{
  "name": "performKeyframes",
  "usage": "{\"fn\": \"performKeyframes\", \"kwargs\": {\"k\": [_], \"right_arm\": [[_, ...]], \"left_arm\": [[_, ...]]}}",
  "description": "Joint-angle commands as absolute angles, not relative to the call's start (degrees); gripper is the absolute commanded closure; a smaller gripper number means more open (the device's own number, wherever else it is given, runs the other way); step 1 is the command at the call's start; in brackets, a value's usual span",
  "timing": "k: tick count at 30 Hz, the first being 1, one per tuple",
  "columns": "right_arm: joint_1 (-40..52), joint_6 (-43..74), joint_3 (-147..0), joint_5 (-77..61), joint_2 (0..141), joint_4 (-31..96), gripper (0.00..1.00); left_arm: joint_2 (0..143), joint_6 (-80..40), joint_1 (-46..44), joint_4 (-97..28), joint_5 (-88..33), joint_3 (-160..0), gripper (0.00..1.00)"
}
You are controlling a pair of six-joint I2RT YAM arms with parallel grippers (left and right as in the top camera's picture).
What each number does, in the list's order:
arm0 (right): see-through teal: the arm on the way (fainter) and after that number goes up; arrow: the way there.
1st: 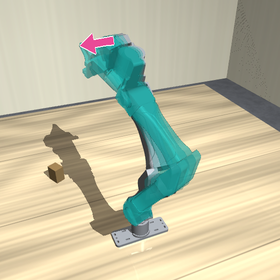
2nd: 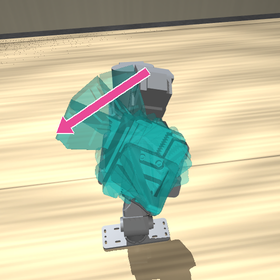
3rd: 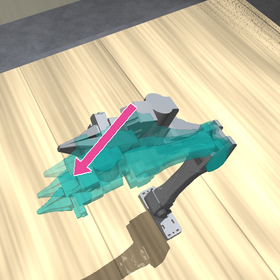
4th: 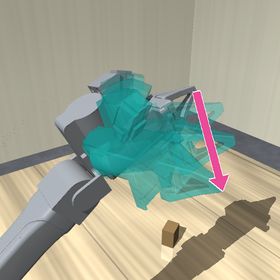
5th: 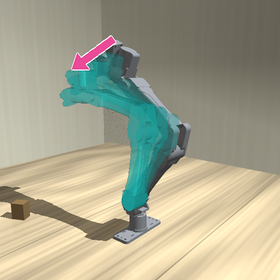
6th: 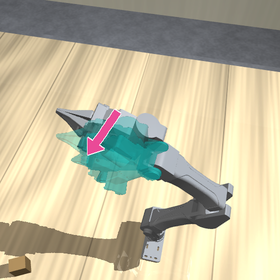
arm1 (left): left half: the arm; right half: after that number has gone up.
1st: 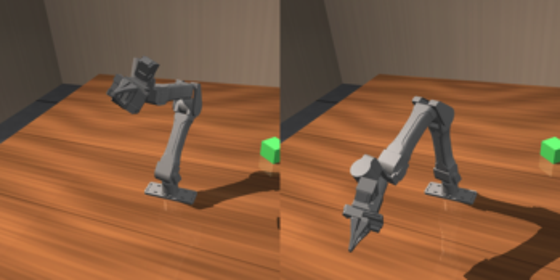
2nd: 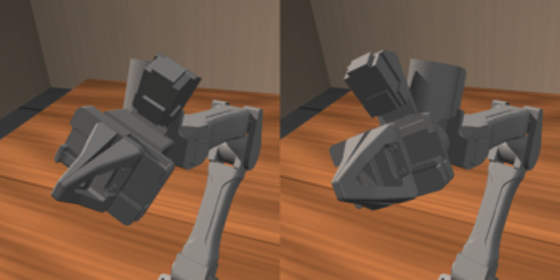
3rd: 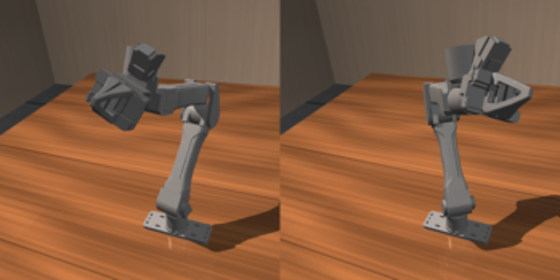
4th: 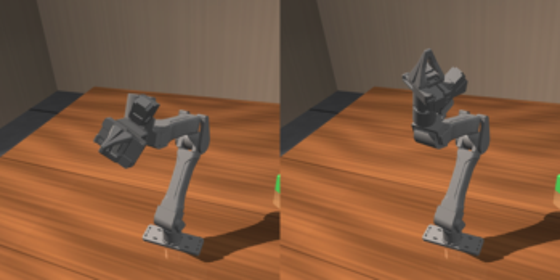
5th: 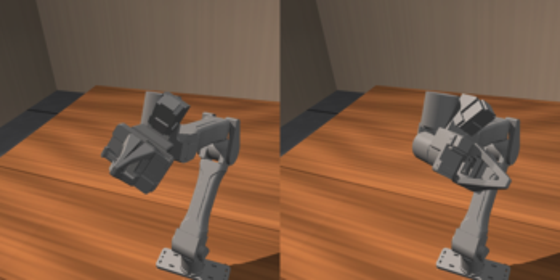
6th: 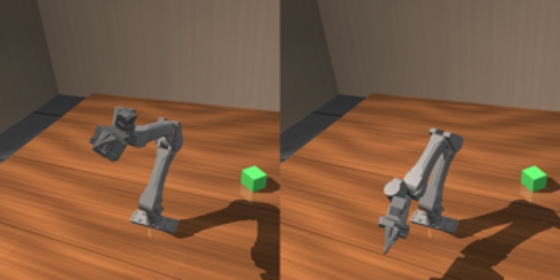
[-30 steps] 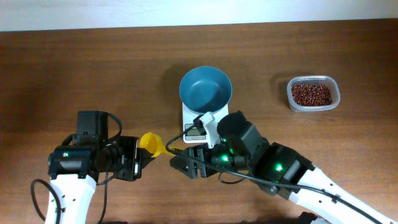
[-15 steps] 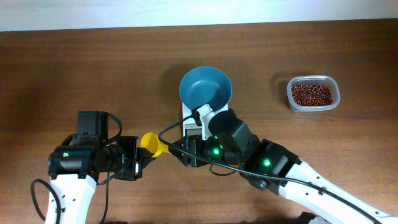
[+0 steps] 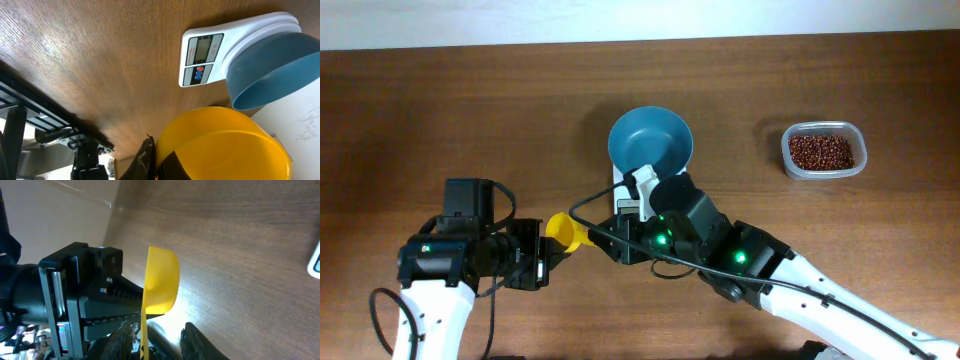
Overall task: Scoop item into bowl and weigh 50g on scale
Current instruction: 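Close right gripper on scoop handle and release left gripper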
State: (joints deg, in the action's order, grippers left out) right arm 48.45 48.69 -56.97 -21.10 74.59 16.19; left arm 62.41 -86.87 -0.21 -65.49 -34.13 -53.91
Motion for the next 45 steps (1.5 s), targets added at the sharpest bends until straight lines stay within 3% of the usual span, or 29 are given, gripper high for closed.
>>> {"fn": "performKeyframes", "kwargs": {"k": [1,24,45], "right_arm": [[48.9,49.0,-56.8,-23.9,75.0,15.8,0.66],[48.9,49.0,-56.8,-28.1,75.0,15.8,0.87],[48.9,48.9,-56.8,-28.1,75.0,15.8,0.88]], "left_arm": [[62.5,-87.9,-0.4,-65.6,-34.7,-54.7,1.00],[62.5,-89.1,-0.4,-67.4,-32.9,-54.6,0.99],[62.5,-83.9,-0.4,-68.6,-31.7,-54.6,1.00]]}}
